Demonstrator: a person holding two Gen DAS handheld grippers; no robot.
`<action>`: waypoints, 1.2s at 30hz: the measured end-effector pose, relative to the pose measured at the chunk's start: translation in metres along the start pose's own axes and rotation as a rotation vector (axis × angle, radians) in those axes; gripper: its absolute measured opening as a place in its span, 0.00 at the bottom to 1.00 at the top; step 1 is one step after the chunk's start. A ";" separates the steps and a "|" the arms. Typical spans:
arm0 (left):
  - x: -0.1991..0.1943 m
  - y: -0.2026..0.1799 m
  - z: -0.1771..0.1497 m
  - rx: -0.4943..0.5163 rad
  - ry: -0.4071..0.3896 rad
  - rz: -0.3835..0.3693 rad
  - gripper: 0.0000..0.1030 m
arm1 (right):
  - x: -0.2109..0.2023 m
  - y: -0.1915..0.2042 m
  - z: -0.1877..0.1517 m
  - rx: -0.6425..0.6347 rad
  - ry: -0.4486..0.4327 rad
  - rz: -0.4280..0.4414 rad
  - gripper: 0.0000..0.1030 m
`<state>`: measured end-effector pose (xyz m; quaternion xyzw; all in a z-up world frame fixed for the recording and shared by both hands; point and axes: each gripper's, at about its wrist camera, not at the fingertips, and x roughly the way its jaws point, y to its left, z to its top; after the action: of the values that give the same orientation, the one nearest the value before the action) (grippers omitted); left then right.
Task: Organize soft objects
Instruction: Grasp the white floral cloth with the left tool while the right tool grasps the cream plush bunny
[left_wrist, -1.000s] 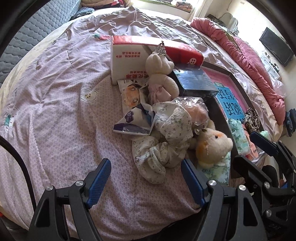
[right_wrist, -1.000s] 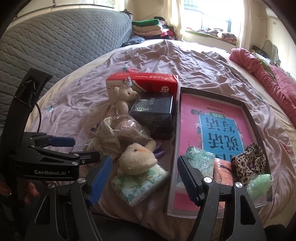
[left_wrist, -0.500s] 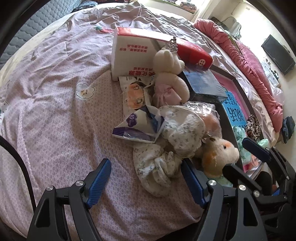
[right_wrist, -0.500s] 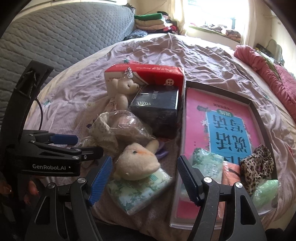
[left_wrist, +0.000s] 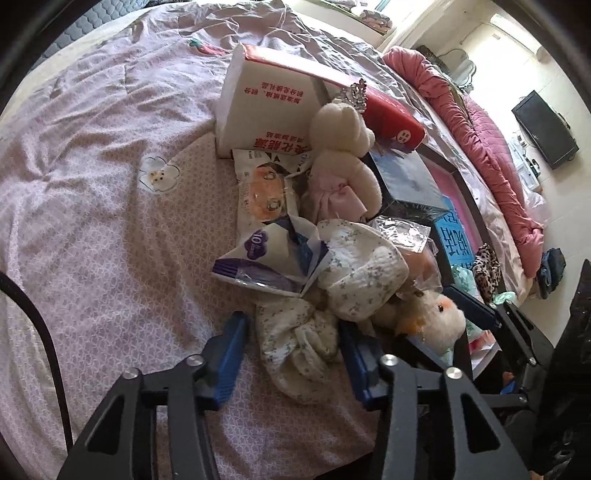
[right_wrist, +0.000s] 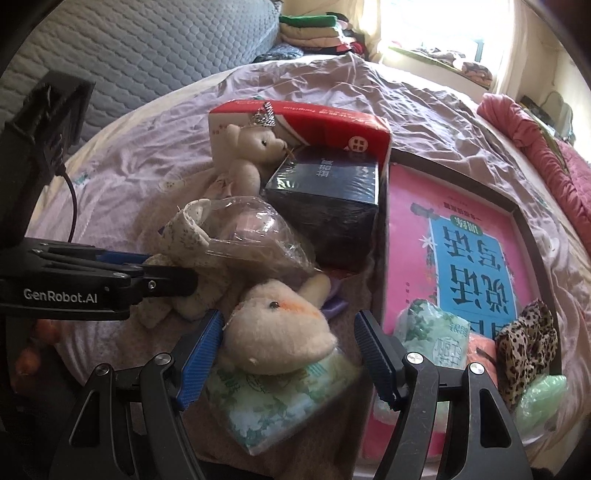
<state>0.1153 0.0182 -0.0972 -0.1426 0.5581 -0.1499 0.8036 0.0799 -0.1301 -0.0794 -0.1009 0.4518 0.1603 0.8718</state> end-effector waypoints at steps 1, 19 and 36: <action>0.000 0.000 0.000 0.000 0.002 -0.005 0.43 | 0.002 0.001 0.001 -0.006 0.002 -0.002 0.72; -0.001 -0.019 -0.004 0.056 0.000 -0.059 0.17 | -0.005 -0.011 0.001 0.073 -0.033 0.060 0.50; -0.030 -0.033 -0.016 0.108 -0.051 -0.033 0.17 | -0.042 -0.020 -0.011 0.125 -0.072 0.028 0.50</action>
<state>0.0880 -0.0016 -0.0640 -0.1118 0.5263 -0.1893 0.8214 0.0566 -0.1600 -0.0510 -0.0339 0.4306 0.1476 0.8897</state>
